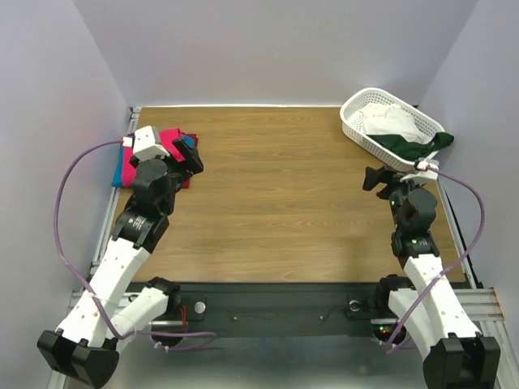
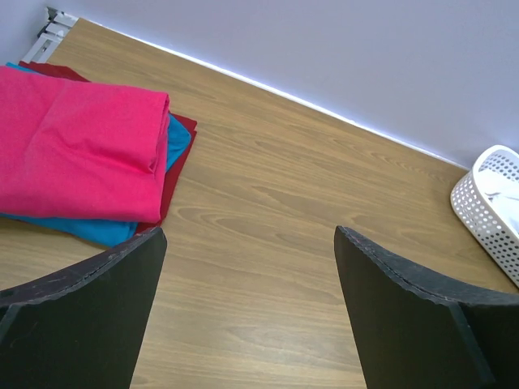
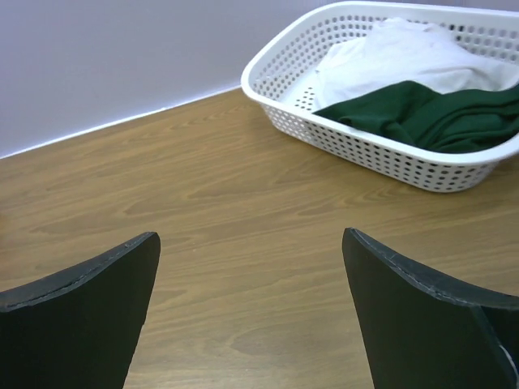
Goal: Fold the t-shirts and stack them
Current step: Grab the tshirt from the pile
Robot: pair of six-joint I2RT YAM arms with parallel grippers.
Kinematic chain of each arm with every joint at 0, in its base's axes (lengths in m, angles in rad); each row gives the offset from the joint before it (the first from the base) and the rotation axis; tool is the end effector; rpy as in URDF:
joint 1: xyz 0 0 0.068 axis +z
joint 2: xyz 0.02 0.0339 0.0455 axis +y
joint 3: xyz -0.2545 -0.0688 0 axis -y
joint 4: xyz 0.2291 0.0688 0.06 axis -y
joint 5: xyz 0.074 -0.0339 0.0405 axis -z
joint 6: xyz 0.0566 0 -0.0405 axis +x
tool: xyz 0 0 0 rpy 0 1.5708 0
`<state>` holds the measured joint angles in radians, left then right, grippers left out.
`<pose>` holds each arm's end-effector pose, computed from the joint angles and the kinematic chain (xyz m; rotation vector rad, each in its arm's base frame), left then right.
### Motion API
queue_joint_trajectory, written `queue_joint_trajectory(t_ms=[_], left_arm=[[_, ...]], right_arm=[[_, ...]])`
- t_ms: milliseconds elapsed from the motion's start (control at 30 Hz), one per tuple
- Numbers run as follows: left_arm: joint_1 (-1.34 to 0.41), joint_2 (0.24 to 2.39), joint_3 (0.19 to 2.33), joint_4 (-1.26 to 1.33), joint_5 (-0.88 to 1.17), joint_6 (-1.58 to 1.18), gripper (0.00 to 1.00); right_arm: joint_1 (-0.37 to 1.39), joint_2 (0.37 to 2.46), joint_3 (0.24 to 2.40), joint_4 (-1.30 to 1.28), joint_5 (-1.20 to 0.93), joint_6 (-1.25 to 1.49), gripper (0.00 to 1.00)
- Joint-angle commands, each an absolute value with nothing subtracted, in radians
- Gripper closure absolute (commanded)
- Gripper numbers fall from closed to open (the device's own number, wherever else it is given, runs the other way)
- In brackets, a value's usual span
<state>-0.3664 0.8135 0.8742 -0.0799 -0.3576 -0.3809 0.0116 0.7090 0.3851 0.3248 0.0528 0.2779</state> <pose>0.1912 -0.0522 0.3698 -0.2901 1.5701 -0.2984 0.1937 -0.0007 0.2633 0.2499 1.5529 0.1859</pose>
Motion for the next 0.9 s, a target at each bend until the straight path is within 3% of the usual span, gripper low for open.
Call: queue_joint_trajectory(t_ms=[0, 167, 300, 367, 533, 867], left_arm=[[-0.373, 0.836, 0.933, -0.077, -0.367, -0.387, 0.03], [-0.373, 0.857, 0.956, -0.089, -0.280, -0.362, 0.03], [-0.373, 0.867, 1.035, -0.162, -0.224, -0.315, 0.03], [-0.371, 0.867, 1.074, -0.225, -0.227, -0.264, 0.02], [-0.371, 0.856, 1.045, -0.224, -0.298, -0.212, 0.01], [-0.295, 0.911, 0.967, -0.186, -0.100, -0.229, 0.01]], right_arm=[[0.011, 0.684, 0.525, 0.192, 0.163, 0.279, 0.00], [0.011, 0.753, 0.718, 0.101, 0.193, 0.279, 0.00], [0.011, 0.926, 0.888, 0.046, 0.207, 0.276, 0.00], [0.011, 1.122, 1.016, -0.029, 0.236, 0.249, 0.00], [0.006, 1.371, 1.236, -0.112, 0.368, 0.216, 0.00], [-0.112, 1.872, 1.635, -0.212, 0.311, 0.276, 0.00]])
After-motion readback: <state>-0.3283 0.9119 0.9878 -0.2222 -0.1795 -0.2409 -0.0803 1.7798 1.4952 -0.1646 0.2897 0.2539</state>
